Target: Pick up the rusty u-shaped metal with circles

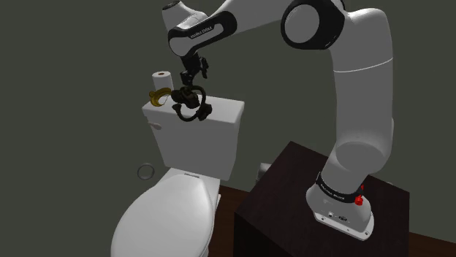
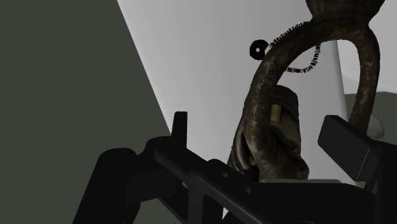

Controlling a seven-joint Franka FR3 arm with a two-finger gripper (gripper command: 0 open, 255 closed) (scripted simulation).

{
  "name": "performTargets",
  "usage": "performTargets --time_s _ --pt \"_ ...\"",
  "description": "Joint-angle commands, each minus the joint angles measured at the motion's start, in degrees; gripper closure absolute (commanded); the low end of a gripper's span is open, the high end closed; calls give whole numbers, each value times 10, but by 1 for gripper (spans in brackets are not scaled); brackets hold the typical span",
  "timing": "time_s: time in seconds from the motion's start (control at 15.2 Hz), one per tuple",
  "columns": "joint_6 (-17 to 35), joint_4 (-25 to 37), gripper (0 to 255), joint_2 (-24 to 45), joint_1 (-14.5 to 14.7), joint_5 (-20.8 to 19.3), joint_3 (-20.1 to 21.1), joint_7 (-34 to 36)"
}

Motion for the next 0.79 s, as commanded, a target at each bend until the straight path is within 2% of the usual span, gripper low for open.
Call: performTargets --time_s 0.0,0.33,0.4,0.73 --pt "12 -8 0 5 0 -2 0 5" --pt "35 -25 0 12 0 -6 -1 12" --pt "35 -27 255 10 0 -5 -2 12" --pt "35 -25 255 12 0 -5 -2 12"
